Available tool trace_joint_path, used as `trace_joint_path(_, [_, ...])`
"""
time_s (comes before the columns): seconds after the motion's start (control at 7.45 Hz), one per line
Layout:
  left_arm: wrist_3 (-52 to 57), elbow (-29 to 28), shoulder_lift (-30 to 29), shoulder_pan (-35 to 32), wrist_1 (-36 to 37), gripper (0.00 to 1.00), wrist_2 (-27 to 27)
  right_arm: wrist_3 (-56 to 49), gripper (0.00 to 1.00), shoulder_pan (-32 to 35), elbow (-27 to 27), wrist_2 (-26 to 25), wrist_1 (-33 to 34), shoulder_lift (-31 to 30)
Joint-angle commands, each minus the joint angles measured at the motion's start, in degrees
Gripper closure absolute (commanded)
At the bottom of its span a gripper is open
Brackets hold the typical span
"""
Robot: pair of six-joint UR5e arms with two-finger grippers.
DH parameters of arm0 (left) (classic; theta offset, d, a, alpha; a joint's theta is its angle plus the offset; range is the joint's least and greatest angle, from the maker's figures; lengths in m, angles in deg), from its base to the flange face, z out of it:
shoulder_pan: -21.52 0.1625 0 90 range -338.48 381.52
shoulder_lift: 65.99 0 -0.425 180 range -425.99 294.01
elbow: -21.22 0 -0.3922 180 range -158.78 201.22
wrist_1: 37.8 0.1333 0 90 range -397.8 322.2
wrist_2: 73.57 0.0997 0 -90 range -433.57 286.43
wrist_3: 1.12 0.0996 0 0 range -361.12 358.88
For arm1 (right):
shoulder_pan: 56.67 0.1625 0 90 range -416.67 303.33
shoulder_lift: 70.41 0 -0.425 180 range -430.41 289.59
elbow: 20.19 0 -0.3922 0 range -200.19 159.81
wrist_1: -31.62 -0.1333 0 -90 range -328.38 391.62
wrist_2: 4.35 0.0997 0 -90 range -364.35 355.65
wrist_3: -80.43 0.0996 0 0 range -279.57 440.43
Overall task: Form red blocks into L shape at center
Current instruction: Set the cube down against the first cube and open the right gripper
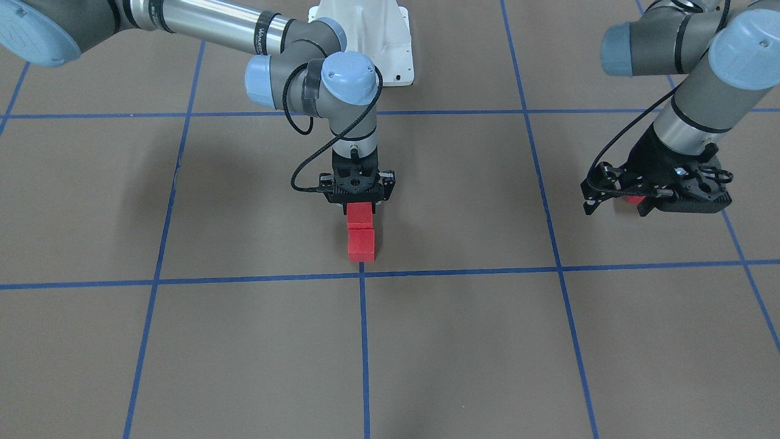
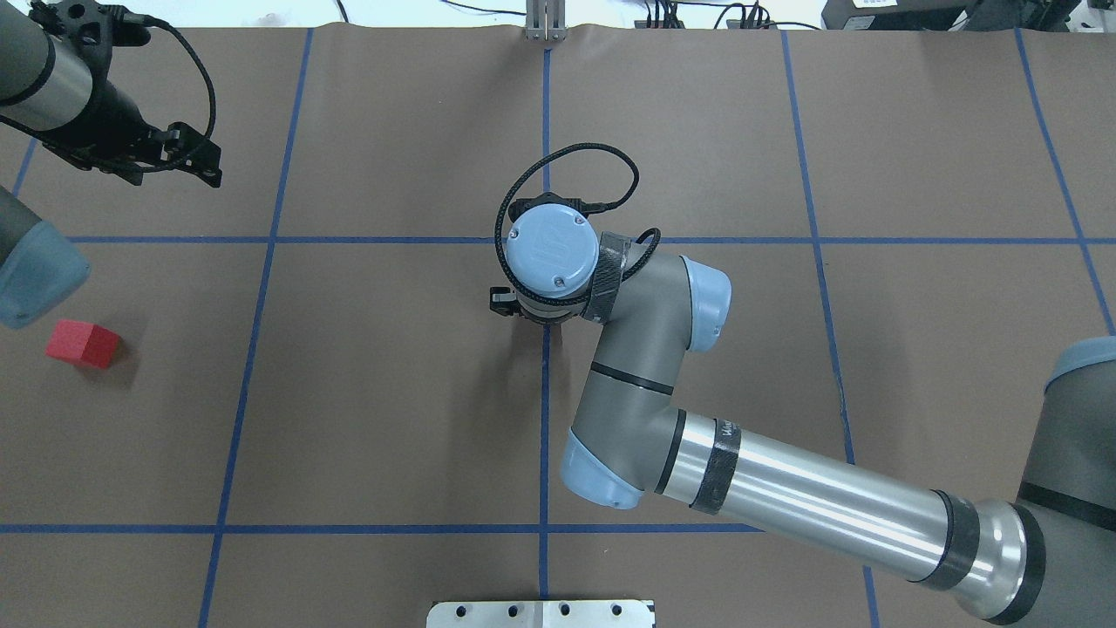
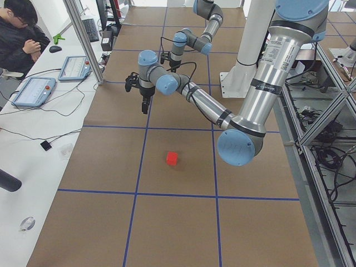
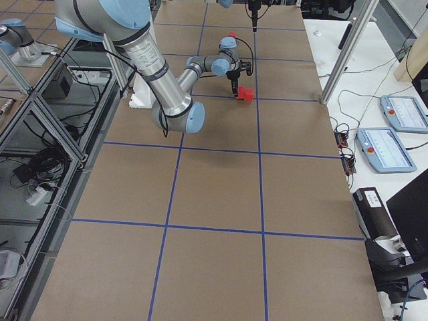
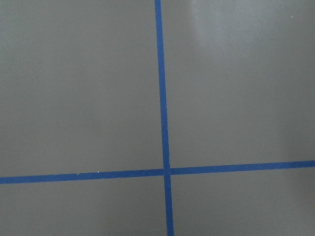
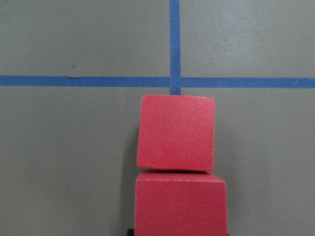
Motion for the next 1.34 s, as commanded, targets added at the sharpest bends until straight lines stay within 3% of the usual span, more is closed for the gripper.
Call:
trace_joint_path(0.0, [0.12, -0.03, 0.03, 0.00, 0.00, 0.00, 0.00, -0.14, 1.00, -0.05, 0.61, 0.44, -0.08, 0.27])
trace_joint_path(1.21, [0.21, -0.03, 0.03, 0.00, 0.00, 0.00, 0.00, -1.82, 1.00, 0.04, 2.45, 0.53, -2.63, 0.36])
